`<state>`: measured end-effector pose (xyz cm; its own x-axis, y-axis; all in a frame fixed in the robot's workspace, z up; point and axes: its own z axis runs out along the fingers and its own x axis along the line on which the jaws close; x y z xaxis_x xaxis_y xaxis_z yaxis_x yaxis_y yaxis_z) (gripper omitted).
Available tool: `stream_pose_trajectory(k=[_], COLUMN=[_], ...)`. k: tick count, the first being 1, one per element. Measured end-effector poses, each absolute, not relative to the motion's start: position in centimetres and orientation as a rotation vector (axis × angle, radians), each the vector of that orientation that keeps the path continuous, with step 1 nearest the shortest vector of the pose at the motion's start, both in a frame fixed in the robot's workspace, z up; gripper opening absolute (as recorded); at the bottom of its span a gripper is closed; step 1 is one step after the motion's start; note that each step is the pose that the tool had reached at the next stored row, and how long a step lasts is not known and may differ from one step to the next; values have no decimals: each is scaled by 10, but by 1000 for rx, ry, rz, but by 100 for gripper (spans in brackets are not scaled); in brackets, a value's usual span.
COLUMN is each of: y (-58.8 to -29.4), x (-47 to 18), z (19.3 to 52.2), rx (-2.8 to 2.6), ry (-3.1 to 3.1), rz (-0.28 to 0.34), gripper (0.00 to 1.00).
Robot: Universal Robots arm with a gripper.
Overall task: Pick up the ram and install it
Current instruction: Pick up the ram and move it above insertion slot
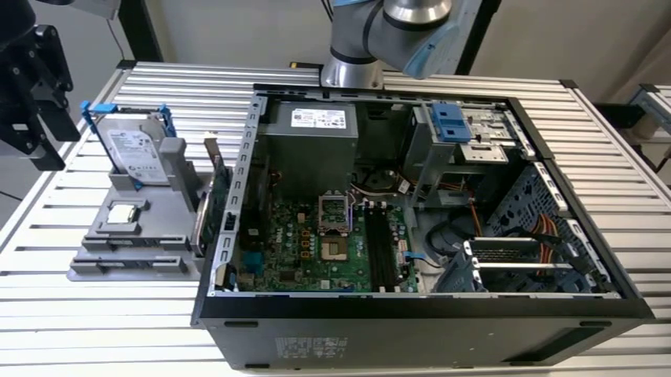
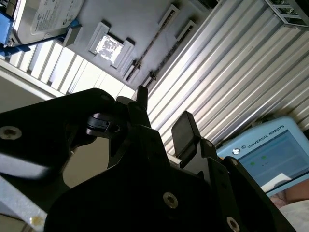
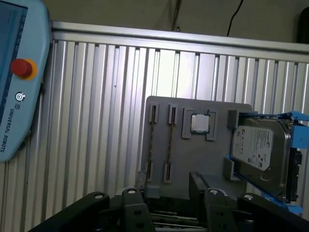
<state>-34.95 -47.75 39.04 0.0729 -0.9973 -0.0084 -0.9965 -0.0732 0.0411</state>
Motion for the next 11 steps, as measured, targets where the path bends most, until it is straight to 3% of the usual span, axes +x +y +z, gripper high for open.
stream_pose_trajectory(k=[11], y=[-477], x=[-349], z=[389], rx=[2283], ry=[-2122], rz=[-53], gripper=[100])
